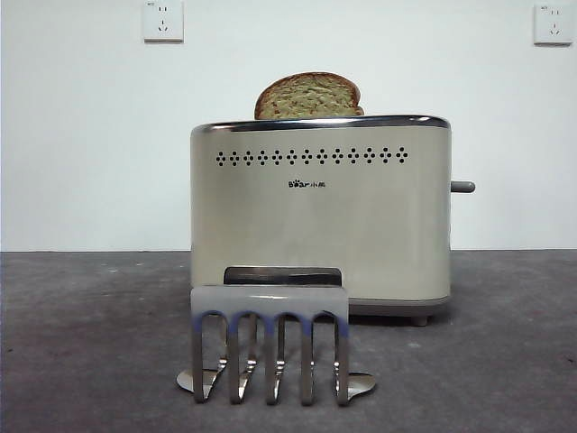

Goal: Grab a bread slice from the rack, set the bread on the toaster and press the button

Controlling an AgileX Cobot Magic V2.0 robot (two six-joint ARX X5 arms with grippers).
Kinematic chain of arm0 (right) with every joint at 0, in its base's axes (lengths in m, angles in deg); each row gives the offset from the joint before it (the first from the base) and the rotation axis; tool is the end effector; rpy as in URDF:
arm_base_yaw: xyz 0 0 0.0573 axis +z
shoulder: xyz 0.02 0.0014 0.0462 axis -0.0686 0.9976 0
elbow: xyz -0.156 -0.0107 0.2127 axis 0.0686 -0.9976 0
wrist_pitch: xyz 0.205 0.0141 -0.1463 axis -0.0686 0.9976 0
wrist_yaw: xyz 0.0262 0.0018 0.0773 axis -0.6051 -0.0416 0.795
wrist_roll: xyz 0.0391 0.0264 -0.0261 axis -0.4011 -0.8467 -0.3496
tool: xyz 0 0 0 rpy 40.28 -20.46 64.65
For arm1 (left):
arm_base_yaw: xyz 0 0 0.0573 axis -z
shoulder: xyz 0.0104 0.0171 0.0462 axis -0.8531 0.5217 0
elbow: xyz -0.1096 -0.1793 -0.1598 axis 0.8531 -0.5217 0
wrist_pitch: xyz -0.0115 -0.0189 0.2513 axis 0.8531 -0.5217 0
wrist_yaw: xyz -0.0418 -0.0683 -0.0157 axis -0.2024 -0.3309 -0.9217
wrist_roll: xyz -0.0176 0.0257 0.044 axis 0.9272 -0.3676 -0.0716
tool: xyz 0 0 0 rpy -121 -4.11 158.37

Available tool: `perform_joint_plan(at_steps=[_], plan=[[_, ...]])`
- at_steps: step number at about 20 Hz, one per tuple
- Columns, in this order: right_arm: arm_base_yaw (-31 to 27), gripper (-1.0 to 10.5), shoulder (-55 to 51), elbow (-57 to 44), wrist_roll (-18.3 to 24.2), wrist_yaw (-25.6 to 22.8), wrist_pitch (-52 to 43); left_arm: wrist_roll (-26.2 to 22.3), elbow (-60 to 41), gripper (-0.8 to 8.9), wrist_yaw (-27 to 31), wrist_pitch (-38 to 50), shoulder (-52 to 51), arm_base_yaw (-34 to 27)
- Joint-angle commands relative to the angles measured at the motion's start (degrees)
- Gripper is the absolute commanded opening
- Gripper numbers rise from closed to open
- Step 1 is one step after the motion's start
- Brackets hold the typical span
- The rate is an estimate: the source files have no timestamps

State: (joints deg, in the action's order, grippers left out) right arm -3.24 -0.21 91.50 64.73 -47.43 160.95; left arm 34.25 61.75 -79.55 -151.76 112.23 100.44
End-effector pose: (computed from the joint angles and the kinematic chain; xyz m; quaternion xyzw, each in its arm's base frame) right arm 0.0848 0.0048 0.4744 0.0786 0.2782 0.0495 0.9560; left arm 0.1486 -0.1334 0.4671 0.1535 0.3515 -0.3386 0.8592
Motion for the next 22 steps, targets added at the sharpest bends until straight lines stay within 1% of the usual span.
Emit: perform_joint_plan(at_steps=[1,10,17,18,20,21,22], plan=[[0.0,0.0,0.7,0.3,0.7,-1.7,0.8,0.6,-0.4,-0.04,0.0,0.1,0.0,-0.1],[0.0,0.0,4.2,0.3,0.7,-1.9,4.2,0.6,-0.4,-0.04,0.0,0.1,0.0,-0.1],[0.0,0.0,12.8,0.3,0.7,-1.9,4.2,0.6,-0.4,-0.04,0.0,0.1,-0.1,-0.2],[0.0,0.0,14.6,0.3,0.7,-1.9,4.1,0.1,-0.4,-0.04,0.0,0.1,-0.2,-0.5],[0.0,0.0,17.8,0.3,0.7,-1.9,4.0,-6.3,-0.4,-0.04,0.2,0.1,-0.1,-1.8],[0.0,0.0,19.3,0.3,0.7,-1.9,3.9,-7.9,-0.4,-0.04,0.2,0.1,0.0,-2.6],[0.0,0.0,20.9,0.3,0.7,-1.9,3.5,-8.5,-0.4,-0.04,-0.2,0.1,0.2,-3.7]])
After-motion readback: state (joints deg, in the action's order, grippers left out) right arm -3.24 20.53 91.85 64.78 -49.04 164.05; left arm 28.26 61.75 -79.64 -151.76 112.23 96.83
